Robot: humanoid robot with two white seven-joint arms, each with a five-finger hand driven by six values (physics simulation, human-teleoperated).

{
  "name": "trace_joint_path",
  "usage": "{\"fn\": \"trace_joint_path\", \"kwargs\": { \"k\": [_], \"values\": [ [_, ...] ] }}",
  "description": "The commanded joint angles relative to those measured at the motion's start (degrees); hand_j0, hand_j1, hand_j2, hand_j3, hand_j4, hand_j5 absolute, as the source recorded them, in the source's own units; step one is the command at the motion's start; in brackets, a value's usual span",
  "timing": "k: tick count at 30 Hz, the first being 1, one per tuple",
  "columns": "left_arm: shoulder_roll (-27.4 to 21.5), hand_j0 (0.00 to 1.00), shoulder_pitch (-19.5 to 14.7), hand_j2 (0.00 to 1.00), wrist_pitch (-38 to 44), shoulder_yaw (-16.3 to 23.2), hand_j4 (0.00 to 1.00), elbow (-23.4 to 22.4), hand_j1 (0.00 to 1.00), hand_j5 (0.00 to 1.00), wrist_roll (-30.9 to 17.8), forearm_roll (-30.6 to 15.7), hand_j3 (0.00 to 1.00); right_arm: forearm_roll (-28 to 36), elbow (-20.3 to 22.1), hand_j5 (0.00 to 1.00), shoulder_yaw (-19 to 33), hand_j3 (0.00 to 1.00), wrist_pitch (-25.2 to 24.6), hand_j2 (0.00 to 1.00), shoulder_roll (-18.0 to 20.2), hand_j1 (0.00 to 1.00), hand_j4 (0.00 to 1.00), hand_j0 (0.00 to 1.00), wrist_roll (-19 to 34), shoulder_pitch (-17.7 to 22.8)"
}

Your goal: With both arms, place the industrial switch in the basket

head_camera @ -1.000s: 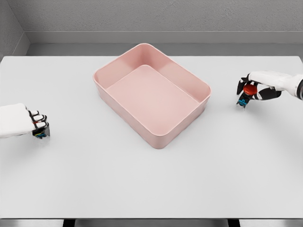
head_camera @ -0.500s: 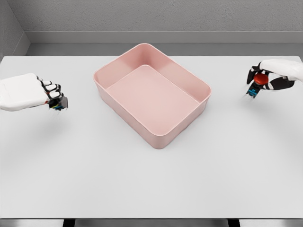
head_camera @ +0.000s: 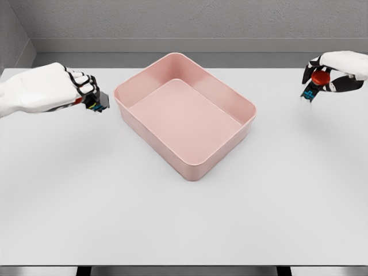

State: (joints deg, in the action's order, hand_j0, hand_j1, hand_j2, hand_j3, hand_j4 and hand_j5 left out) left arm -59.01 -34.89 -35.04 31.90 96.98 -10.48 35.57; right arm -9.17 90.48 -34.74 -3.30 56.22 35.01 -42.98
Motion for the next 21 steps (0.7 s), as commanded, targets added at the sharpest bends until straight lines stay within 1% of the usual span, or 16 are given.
{"fn": "trace_joint_path", "kwargs": {
  "k": [1,5,6,8,12,13,16,18,21],
  "values": [
    [1.79,0.03,-0.09,0.03,0.04,0.01,0.03,-0.13,0.03,0.03,0.11,-0.67,0.03,0.02,0.13,0.46,0.03,0.46,-0.83,0.46,-0.32,0.46,0.46,0.46,-0.01,0.00],
    [3.02,0.03,-0.62,0.03,0.04,0.19,0.03,-0.13,0.03,0.03,0.02,-1.38,0.03,0.11,1.10,0.46,-0.15,0.46,-1.18,0.46,-1.19,0.46,0.46,0.46,-0.01,-1.32],
    [4.17,0.03,-0.62,0.03,0.04,0.10,0.03,-0.13,0.03,0.03,0.02,-1.38,0.03,0.11,1.54,0.46,-0.24,0.46,-1.18,0.46,-1.72,0.46,0.46,0.46,-0.01,-1.84],
    [4.34,0.03,-0.70,0.03,0.04,0.27,0.03,-0.13,0.03,0.03,0.02,-1.38,0.03,0.11,2.33,0.46,-0.24,0.46,-1.18,0.46,-1.99,0.46,0.46,0.46,-0.01,-2.02],
    [6.80,0.03,-1.23,0.03,0.04,0.18,0.03,-0.13,0.03,0.03,-0.07,-1.20,0.03,0.11,3.21,0.46,-0.50,0.46,-1.18,0.46,-2.34,0.46,0.46,0.46,-0.01,-2.55],
    [6.89,0.03,-1.23,0.03,0.04,0.18,0.03,-0.13,0.03,0.03,-0.07,-1.29,0.03,0.11,3.38,0.46,-0.68,0.46,-1.18,0.46,-2.95,0.46,0.46,0.46,-0.01,-3.25],
    [8.04,0.04,-1.93,0.04,0.04,0.36,0.04,-0.22,0.04,0.04,-0.07,-1.29,0.04,0.11,3.56,0.46,-0.76,0.46,-1.18,0.46,-3.31,0.46,0.46,0.46,-0.01,-3.69],
    [10.23,0.04,-2.64,0.04,0.04,0.54,0.04,-0.22,0.04,0.04,-0.07,-1.03,0.04,0.11,3.91,0.46,-0.85,0.46,-1.18,0.46,-4.01,0.46,0.46,0.46,-0.01,-4.22],
    [12.52,0.04,-3.34,0.04,0.04,0.80,0.04,-2.41,0.04,0.04,-0.16,-0.85,0.04,0.11,4.00,0.47,-1.73,0.47,-1.18,0.47,-4.89,0.47,0.47,0.47,-0.01,-5.18]
  ]
}}
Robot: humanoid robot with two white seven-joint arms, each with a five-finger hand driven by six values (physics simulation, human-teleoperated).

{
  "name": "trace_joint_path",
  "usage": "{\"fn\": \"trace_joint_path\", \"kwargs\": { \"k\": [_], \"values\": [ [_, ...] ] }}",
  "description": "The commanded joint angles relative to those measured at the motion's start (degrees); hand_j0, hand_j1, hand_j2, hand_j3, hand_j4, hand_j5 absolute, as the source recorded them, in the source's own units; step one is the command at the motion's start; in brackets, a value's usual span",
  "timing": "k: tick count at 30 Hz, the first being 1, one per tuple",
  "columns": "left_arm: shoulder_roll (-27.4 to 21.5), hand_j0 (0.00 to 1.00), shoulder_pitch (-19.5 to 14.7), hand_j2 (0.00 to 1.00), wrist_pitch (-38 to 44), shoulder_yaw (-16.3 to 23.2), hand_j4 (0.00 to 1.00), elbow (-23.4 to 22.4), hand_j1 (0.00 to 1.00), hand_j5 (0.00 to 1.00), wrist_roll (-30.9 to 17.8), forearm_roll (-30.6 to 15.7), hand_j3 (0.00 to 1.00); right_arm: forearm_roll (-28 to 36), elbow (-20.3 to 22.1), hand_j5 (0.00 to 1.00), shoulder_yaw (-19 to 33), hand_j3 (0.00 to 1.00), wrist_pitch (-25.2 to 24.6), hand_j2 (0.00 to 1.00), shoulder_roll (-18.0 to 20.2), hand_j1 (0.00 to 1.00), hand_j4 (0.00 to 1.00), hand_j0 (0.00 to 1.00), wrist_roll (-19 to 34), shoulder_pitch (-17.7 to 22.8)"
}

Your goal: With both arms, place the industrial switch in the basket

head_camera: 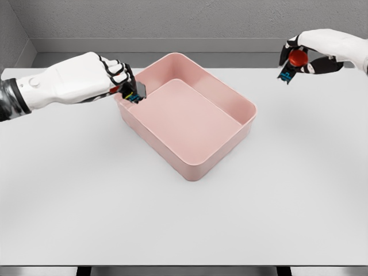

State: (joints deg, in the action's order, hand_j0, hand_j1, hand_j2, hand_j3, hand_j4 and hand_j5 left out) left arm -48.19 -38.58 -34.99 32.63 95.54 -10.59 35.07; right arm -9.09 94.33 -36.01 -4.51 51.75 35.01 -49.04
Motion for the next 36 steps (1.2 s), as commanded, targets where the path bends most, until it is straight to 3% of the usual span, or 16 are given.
{"fn": "trace_joint_path", "kwargs": {
  "k": [1,5,18,22,25,27,36],
  "values": [
    [1.87,0.04,0.00,0.04,-0.01,0.33,0.04,-1.32,0.04,0.04,-0.05,-0.35,0.04,0.03,0.15,0.47,-0.99,0.47,0.02,0.47,-1.39,0.47,0.47,0.47,-0.01,-0.09],
    [5.74,0.05,-1.85,0.05,-0.01,2.96,0.05,-3.61,0.05,0.05,-2.95,0.18,0.05,-0.06,0.51,0.47,-3.10,0.47,-1.12,0.47,-3.50,0.47,0.47,0.47,-0.01,-2.11],
    [11.37,0.06,-4.22,0.06,-0.01,7.80,0.06,-8.79,0.06,0.06,-3.12,3.78,0.06,-0.06,0.86,0.47,-11.36,0.47,-4.64,0.47,-11.15,0.47,0.47,0.47,-0.01,-7.30],
    [12.16,0.25,-4.48,0.25,-0.01,8.24,0.25,-8.79,0.25,0.25,-3.12,4.22,0.25,-0.06,0.86,0.47,-12.68,0.47,-4.64,0.47,-12.91,0.47,0.47,0.47,-0.01,-7.21],
    [12.16,0.49,-4.57,0.49,-0.01,8.24,0.49,-8.79,0.49,0.49,-3.12,4.22,0.49,-0.06,0.95,0.47,-14.26,0.47,-4.64,0.47,-13.34,0.47,0.47,0.47,-0.01,-7.21],
    [12.16,0.57,-4.57,0.57,-0.01,8.15,0.57,-8.79,0.57,0.57,-3.12,4.22,0.57,-0.06,0.77,0.47,-14.44,0.47,-4.64,0.47,-13.96,0.47,0.47,0.47,-0.01,-7.21],
    [12.16,0.66,-4.66,0.66,-0.01,8.15,0.66,-8.71,0.66,0.66,-3.12,4.22,0.66,-0.23,0.68,0.48,-16.98,0.48,-5.78,0.48,-15.37,0.48,0.48,0.48,-0.01,-7.56]
  ]
}}
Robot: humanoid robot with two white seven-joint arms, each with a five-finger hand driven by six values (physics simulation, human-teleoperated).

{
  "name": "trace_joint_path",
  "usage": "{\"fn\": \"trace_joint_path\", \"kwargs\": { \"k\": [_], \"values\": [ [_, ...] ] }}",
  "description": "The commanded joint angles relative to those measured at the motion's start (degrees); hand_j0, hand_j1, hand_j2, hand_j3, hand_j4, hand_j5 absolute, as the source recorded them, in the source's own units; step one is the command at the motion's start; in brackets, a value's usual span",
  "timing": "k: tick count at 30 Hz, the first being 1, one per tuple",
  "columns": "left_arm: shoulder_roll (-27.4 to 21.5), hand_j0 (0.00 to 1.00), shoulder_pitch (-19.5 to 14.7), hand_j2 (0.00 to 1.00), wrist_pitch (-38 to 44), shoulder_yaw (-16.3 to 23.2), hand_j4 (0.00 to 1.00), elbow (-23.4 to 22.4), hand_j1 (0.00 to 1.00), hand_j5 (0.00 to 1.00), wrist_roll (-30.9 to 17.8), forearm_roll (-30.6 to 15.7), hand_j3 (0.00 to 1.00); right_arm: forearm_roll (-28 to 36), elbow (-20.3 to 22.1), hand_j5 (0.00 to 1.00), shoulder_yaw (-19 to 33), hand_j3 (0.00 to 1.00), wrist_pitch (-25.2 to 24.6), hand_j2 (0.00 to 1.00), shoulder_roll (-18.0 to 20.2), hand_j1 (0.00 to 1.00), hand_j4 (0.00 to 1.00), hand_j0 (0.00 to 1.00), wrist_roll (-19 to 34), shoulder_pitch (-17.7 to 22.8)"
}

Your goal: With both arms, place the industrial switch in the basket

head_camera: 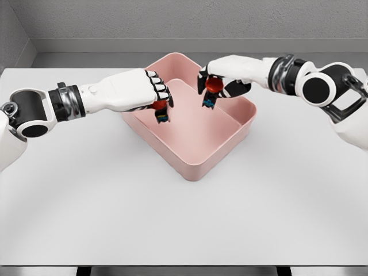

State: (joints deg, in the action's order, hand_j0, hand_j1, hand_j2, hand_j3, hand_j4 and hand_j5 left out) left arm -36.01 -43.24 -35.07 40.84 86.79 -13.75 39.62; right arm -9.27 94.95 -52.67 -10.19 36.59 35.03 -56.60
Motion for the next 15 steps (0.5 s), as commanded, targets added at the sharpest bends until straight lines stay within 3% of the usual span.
{"fn": "trace_joint_path", "kwargs": {
  "k": [1,3,4,11,14,15],
  "values": [
    [0.06,0.67,0.00,0.67,0.07,-0.06,0.67,0.05,0.67,0.67,0.04,-0.33,0.67,-0.04,-0.03,0.61,-0.33,0.61,-0.18,0.61,-0.21,0.61,0.61,0.61,-0.03,0.00],
    [0.32,0.69,-0.26,0.69,0.07,-0.06,0.69,0.05,0.69,0.69,0.04,-0.33,0.69,-0.04,-0.20,0.95,-0.33,0.95,-0.18,0.95,-0.29,0.95,0.95,0.95,-0.03,0.00],
    [0.32,0.70,-0.26,0.70,0.07,-0.06,0.70,0.05,0.70,0.70,0.13,-0.33,0.70,-0.04,-0.12,1.00,-0.33,1.00,-0.18,1.00,-0.21,1.00,1.00,1.00,-0.03,0.00],
    [1.03,0.79,-0.35,0.79,0.07,-0.06,0.79,0.05,0.79,0.79,0.13,-0.42,0.79,-0.04,-0.03,1.00,-0.33,1.00,-0.18,1.00,-0.21,1.00,1.00,1.00,-0.03,0.00],
    [1.03,0.91,-0.35,0.91,0.07,-0.15,0.91,0.13,0.91,0.91,0.13,-0.59,0.91,-0.04,-0.03,1.00,-0.15,1.00,-0.09,1.00,0.06,1.00,1.00,1.00,-0.03,0.00],
    [1.03,1.00,-0.44,1.00,0.07,-0.32,1.00,0.22,1.00,1.00,0.13,-0.68,1.00,-0.05,0.06,1.00,0.29,1.00,-0.09,1.00,0.41,1.00,1.00,1.00,-0.03,0.00]
  ]
}}
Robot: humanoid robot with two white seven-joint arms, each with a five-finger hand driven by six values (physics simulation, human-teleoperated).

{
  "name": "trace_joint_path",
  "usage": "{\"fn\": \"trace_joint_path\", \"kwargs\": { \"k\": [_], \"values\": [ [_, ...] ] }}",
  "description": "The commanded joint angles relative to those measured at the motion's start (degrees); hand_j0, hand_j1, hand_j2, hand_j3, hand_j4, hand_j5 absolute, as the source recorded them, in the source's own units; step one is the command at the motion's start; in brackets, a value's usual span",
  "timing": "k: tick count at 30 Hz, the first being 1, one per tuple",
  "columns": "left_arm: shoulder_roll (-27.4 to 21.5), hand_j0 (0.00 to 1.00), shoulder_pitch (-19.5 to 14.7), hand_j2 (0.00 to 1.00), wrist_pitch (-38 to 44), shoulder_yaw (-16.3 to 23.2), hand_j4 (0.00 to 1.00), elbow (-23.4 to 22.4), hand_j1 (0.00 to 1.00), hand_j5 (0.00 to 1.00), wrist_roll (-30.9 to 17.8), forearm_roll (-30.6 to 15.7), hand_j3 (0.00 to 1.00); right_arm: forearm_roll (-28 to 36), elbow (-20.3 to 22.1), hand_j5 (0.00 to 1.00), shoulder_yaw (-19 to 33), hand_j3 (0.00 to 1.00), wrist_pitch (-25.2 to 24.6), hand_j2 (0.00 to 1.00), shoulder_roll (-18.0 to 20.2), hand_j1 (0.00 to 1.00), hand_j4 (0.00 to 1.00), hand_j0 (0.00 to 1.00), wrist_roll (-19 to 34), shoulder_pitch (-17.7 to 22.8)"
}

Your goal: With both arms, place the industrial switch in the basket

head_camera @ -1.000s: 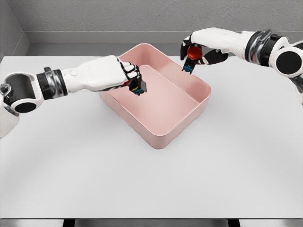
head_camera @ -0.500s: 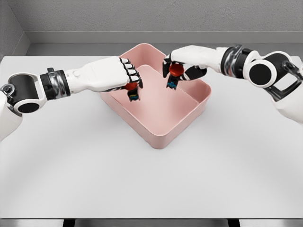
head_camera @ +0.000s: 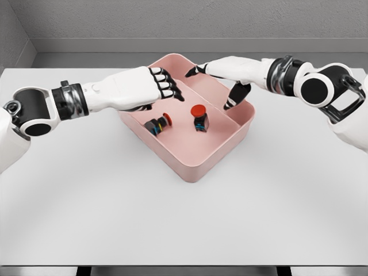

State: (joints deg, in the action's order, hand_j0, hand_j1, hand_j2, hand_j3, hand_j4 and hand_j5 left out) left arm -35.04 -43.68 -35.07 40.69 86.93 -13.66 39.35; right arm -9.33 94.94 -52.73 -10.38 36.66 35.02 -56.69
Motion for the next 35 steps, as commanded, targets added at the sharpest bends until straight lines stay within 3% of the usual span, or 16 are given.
{"fn": "trace_joint_path", "kwargs": {
  "k": [1,4,10,12,14,15,19,21,25,35],
  "values": [
    [-0.03,1.00,0.00,1.00,0.07,-0.52,1.00,0.09,1.00,1.00,0.04,-0.68,1.00,-0.16,0.07,1.00,0.70,1.00,0.18,1.00,0.52,1.00,1.00,1.00,-0.02,-0.09],
    [-2.49,1.00,0.18,1.00,0.07,-2.28,1.00,2.37,1.00,1.00,0.04,-1.64,1.00,-0.16,0.34,1.00,2.54,1.00,0.36,1.00,1.40,1.00,1.00,1.00,-0.02,-0.35],
    [-13.47,1.00,1.23,1.00,0.07,-2.46,1.00,8.17,1.00,1.00,0.13,-8.32,1.00,0.28,4.99,1.00,8.78,1.00,0.97,1.00,9.13,1.00,1.00,1.00,-0.02,0.61],
    [-17.17,1.00,2.20,1.00,0.07,-2.90,1.00,8.35,1.00,1.00,0.13,-12.10,1.00,0.37,5.52,1.00,11.86,1.00,1.94,1.00,11.33,1.00,1.00,1.00,-0.02,2.98],
    [-20.42,1.00,5.62,1.00,0.07,-5.88,1.00,8.35,1.00,1.00,0.13,-15.62,1.00,0.37,5.52,1.00,13.44,1.00,3.17,1.00,14.32,1.00,1.00,1.00,-0.02,4.92],
    [-21.04,1.00,7.20,1.00,0.07,-8.08,1.00,8.35,1.00,1.00,0.13,-15.80,1.00,0.45,5.52,1.00,14.76,1.00,4.14,1.00,15.46,1.00,1.00,1.00,-0.02,6.24],
    [-24.11,1.00,9.93,1.00,0.07,-8.87,1.00,7.91,1.00,1.00,0.21,-18.52,1.00,2.74,5.52,1.00,21.97,1.00,9.23,1.00,20.82,1.00,1.00,1.00,-0.02,13.71],
    [-26.66,1.00,13.09,1.00,0.07,-9.93,1.00,7.82,1.00,1.00,0.21,-19.40,1.00,2.92,5.52,1.00,23.90,1.00,11.43,1.00,22.49,1.00,1.00,1.00,-0.02,16.52],
    [-28.50,1.00,14.24,1.00,0.07,-10.98,1.00,5.89,1.00,1.00,0.13,-20.10,1.00,2.92,5.52,1.00,24.43,1.00,14.77,1.00,23.37,1.00,1.00,1.00,-0.02,19.77],
    [-28.51,1.00,15.12,1.00,0.07,-11.07,1.00,5.89,1.00,1.00,0.13,-20.10,1.00,3.00,5.52,1.00,24.25,1.00,15.56,1.00,22.94,1.00,1.00,1.00,-0.02,20.48]
  ]
}}
